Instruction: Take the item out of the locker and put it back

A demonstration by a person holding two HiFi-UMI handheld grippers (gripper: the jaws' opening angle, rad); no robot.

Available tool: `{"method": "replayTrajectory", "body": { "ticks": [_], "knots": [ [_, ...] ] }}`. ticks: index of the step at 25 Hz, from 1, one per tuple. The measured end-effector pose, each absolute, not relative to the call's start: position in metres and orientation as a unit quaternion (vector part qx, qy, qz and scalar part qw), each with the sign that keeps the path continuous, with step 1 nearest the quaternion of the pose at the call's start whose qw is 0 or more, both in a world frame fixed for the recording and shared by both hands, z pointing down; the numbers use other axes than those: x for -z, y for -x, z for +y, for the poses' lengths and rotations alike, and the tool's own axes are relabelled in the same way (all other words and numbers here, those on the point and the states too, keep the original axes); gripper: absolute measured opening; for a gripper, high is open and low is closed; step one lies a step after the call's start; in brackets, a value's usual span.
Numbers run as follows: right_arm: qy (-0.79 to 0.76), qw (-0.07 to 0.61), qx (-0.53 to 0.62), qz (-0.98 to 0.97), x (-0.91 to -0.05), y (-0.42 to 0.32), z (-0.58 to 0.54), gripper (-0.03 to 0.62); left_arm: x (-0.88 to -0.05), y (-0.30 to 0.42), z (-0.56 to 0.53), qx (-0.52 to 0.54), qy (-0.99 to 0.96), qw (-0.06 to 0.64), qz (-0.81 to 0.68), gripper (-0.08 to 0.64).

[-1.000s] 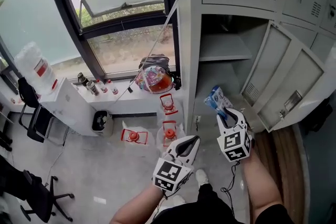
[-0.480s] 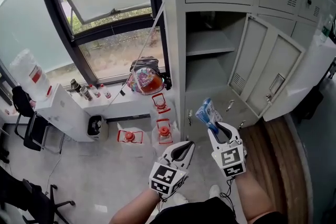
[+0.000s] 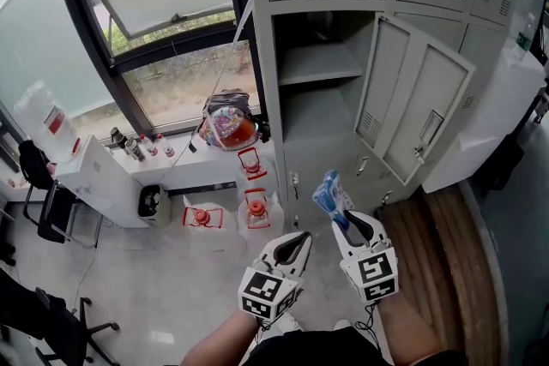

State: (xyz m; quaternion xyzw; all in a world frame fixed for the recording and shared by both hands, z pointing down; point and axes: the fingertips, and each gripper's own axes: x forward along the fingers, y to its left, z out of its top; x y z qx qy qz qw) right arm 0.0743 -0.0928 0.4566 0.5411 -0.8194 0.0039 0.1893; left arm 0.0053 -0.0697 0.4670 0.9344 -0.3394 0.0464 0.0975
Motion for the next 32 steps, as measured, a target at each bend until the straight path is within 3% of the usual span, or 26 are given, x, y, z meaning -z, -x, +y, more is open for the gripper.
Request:
{"method": "replayTrajectory", "body": {
  "ticks": [15,32],
  "knots": [
    [-0.491,0.177,-0.016,-0.853,-0.464,-0.135,-0.029,0.16,-0.467,-0.08,-0.006,-0.056,-0.92,0.095,-0.377,0.017],
    [-0.47,0.18,-0.005,-0.864,-0.464,-0.157,0.013,0.16,-0.46,-0.104,0.035,-0.039,-0.912,0.086,-0.4,0.017]
  ]
}}
